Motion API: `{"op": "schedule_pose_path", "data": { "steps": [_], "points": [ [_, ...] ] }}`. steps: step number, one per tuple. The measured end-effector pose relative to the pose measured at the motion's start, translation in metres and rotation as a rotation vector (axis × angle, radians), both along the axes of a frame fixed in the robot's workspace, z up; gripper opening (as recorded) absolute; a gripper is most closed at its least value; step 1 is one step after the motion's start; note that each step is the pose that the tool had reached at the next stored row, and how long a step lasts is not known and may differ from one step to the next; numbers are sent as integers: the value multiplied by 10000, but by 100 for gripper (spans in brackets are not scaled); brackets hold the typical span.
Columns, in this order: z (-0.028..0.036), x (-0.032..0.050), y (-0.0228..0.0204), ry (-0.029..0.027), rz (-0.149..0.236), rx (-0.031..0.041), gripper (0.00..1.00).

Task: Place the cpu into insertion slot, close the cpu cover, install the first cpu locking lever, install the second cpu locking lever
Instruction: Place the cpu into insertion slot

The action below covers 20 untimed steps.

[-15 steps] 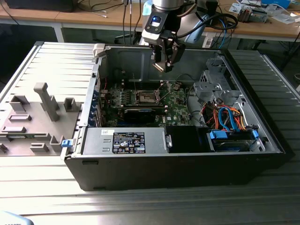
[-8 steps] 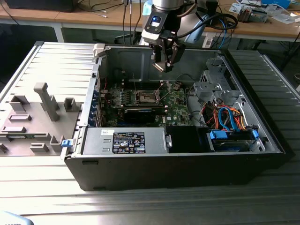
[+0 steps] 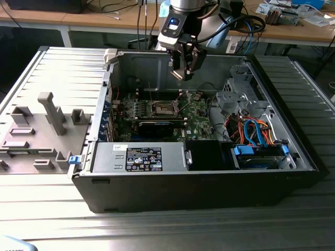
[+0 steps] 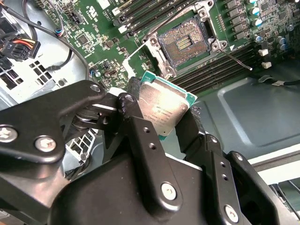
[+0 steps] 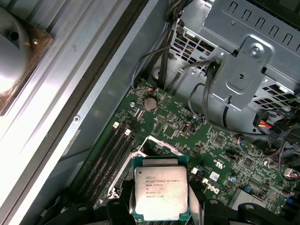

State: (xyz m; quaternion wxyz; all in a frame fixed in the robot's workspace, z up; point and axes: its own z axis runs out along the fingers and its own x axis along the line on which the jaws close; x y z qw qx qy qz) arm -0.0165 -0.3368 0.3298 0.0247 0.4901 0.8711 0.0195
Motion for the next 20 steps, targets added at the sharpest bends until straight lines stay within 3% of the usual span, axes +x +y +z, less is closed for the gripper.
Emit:
{"op": "schedule_pose_path", "data": {
  "steps": [20],
  "points": [
    [-6, 0, 0, 0, -178, 0, 55]
  ]
}}
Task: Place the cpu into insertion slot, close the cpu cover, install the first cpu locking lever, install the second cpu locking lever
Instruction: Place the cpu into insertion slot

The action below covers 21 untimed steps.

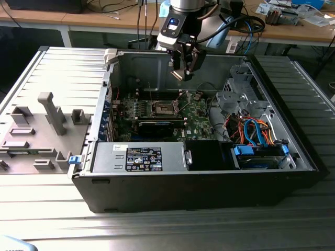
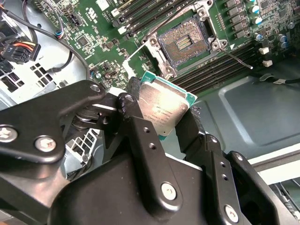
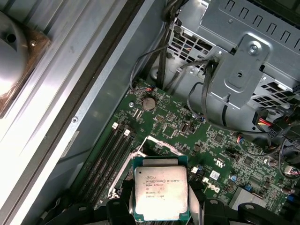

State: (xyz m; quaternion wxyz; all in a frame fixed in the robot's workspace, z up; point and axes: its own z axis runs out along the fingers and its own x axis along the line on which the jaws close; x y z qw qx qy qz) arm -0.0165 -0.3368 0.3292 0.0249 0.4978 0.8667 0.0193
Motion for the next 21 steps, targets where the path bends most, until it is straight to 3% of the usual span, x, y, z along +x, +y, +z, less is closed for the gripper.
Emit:
{"op": "schedule_pose_path", "data": {
  "steps": [21],
  "points": [
    [-7, 0, 0, 0, -157, 0, 55]
  ]
}}
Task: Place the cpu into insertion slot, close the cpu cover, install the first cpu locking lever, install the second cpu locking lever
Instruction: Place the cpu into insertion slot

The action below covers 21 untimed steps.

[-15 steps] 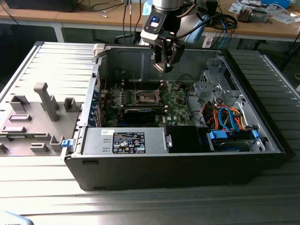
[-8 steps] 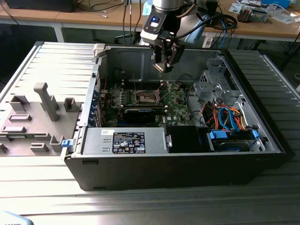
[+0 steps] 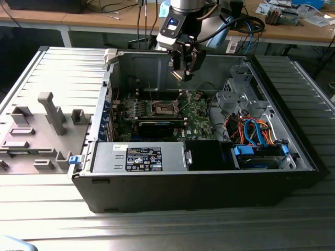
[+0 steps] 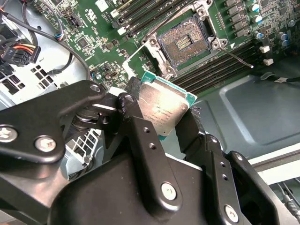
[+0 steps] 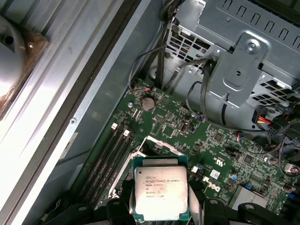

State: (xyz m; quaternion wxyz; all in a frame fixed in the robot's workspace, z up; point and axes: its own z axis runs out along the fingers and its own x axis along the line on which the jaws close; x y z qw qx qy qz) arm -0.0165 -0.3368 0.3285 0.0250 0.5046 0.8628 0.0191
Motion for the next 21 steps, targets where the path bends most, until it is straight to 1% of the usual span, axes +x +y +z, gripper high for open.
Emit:
{"op": "schedule_pose_path", "data": {
  "steps": [21],
  "points": [
    [-5, 0, 0, 0, -128, 0, 55]
  ]
}}
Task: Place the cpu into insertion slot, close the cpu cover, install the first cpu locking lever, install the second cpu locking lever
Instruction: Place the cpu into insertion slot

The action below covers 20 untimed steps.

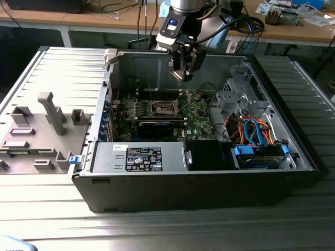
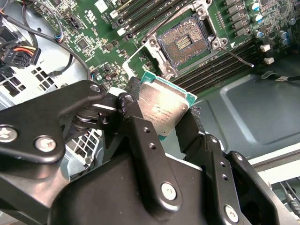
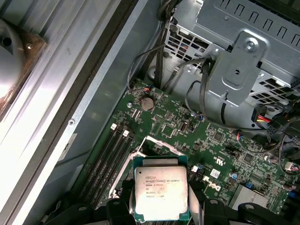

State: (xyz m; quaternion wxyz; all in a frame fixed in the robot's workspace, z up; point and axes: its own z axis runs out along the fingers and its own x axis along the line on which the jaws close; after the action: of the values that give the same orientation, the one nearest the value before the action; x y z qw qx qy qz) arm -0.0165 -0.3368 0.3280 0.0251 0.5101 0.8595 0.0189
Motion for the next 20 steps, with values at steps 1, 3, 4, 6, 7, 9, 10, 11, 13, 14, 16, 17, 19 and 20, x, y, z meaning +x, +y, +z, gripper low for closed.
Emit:
{"op": "schedule_pose_path", "data": {
  "steps": [1, 3, 4, 6, 7, 9, 10, 11, 13, 14, 16, 17, 19, 20],
  "points": [
    [0, 0, 0, 0, -8, 0, 55],
    [-1, 0, 0, 0, -19, 0, 55],
    [-1, 0, 0, 0, -24, 0, 55],
    [-1, 0, 0, 0, -40, 0, 55],
    [-2, 0, 0, 0, -48, 0, 55],
    [-2, 0, 0, 0, -60, 0, 55],
    [-2, 0, 0, 0, -65, 0, 55],
    [-3, 0, 0, -1, -71, 0, 55],
    [-3, 0, 0, 0, -86, 0, 55],
    [-3, 0, 0, 0, -91, 0, 55],
    [-4, 0, 0, -1, -107, 0, 55],
    [-5, 0, 0, 0, -120, 0, 55],
    [-5, 0, 0, 0, -135, 0, 55],
    [-6, 0, 0, 0, -139, 0, 55]
  ]
}}
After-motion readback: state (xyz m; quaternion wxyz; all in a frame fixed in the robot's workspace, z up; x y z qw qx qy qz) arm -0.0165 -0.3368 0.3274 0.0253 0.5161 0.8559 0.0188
